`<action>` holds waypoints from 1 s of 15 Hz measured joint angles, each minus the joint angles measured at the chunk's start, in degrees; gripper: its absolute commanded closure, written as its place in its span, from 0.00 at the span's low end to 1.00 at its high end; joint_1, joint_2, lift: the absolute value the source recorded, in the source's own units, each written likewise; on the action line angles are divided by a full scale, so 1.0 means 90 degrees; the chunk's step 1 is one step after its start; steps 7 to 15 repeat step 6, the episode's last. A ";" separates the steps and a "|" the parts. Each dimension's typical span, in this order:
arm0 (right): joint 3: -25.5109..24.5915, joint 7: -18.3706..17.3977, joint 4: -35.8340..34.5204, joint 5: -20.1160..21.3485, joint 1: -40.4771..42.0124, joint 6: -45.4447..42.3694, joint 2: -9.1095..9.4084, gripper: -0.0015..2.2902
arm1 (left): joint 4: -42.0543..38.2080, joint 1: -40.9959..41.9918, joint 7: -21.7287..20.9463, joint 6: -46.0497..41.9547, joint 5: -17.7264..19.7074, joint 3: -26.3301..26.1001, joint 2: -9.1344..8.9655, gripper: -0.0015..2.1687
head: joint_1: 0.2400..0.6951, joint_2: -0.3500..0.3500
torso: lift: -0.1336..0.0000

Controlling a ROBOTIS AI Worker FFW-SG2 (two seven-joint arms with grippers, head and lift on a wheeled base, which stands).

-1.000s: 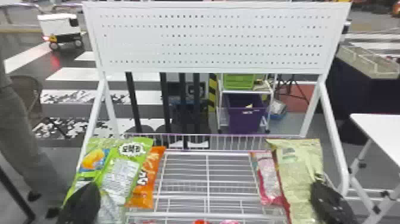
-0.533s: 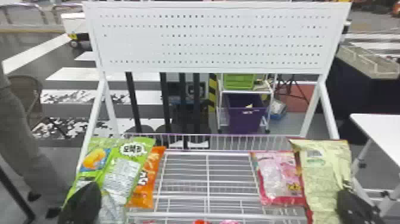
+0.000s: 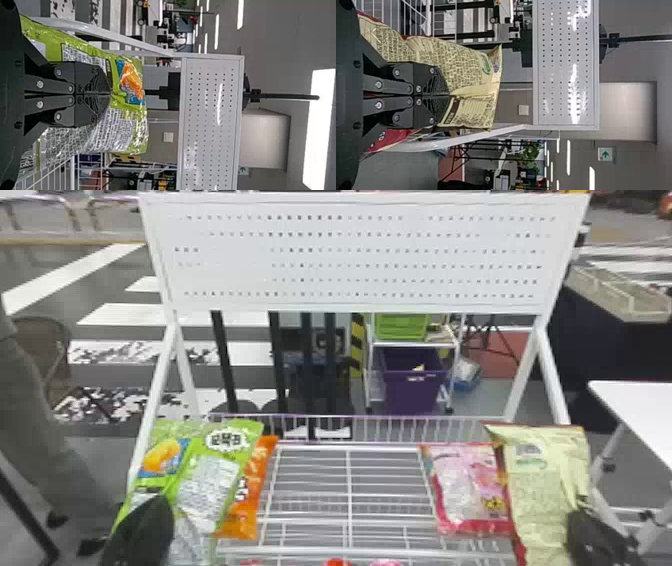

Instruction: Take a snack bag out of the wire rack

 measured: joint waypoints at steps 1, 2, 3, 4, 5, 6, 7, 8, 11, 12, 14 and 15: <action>0.0000 0.0000 0.0006 0.0000 0.0000 -0.0007 0.0000 0.98 | -0.0004 0.0001 0.0000 0.0002 -0.0001 0.0001 -0.0003 0.87 | 0.57 0.50 | 1.00; 0.0000 0.0000 0.0008 0.0000 0.0000 -0.0019 0.0003 0.98 | -0.0008 0.0001 0.0000 0.0003 -0.0001 0.0001 -0.0007 0.87 | 0.57 0.50 | 1.00; 0.0000 0.0000 0.0008 0.0000 0.0000 -0.0027 0.0007 0.98 | -0.0012 0.0001 0.0000 0.0002 -0.0001 -0.0001 -0.0012 0.87 | 0.57 0.50 | 1.00; 0.0000 0.0000 0.0007 0.0000 0.0000 -0.0032 0.0008 0.98 | -0.0013 0.0001 0.0000 0.0001 -0.0001 -0.0004 -0.0016 0.87 | 0.57 0.50 | 1.00; -0.0001 0.0000 0.0007 0.0000 0.0000 -0.0036 0.0009 0.98 | -0.0013 0.0001 0.0000 0.0001 -0.0001 -0.0004 -0.0018 0.87 | 0.57 0.50 | 1.00; -0.0002 0.0000 0.0007 0.0000 0.0000 -0.0044 0.0009 0.98 | -0.0013 0.0001 0.0000 0.0001 -0.0001 -0.0002 -0.0019 0.87 | 0.57 0.50 | 1.00; -0.0002 0.0000 0.0007 0.0000 0.0000 -0.0044 0.0009 0.98 | -0.0013 0.0001 0.0000 0.0001 -0.0001 -0.0002 -0.0019 0.87 | 0.57 0.50 | 1.00; -0.0002 0.0000 0.0007 0.0000 0.0000 -0.0044 0.0009 0.98 | -0.0013 0.0001 0.0000 0.0001 -0.0001 -0.0002 -0.0019 0.87 | 0.57 0.50 | 1.00; -0.0002 0.0000 0.0007 0.0000 0.0000 -0.0044 0.0009 0.98 | -0.0013 0.0001 0.0000 0.0001 -0.0001 -0.0002 -0.0019 0.87 | 0.57 0.50 | 1.00; -0.0002 0.0000 0.0007 0.0000 0.0000 -0.0044 0.0009 0.98 | -0.0013 0.0001 0.0000 0.0001 -0.0001 -0.0002 -0.0019 0.87 | 0.57 0.50 | 1.00; -0.0002 0.0000 0.0007 0.0000 0.0000 -0.0044 0.0009 0.98 | -0.0013 0.0001 0.0000 0.0001 -0.0001 -0.0002 -0.0019 0.87 | 0.57 0.50 | 1.00; -0.0002 0.0000 0.0007 0.0000 0.0000 -0.0044 0.0009 0.98 | -0.0013 0.0001 0.0000 0.0001 -0.0001 -0.0002 -0.0019 0.87 | 0.57 0.50 | 1.00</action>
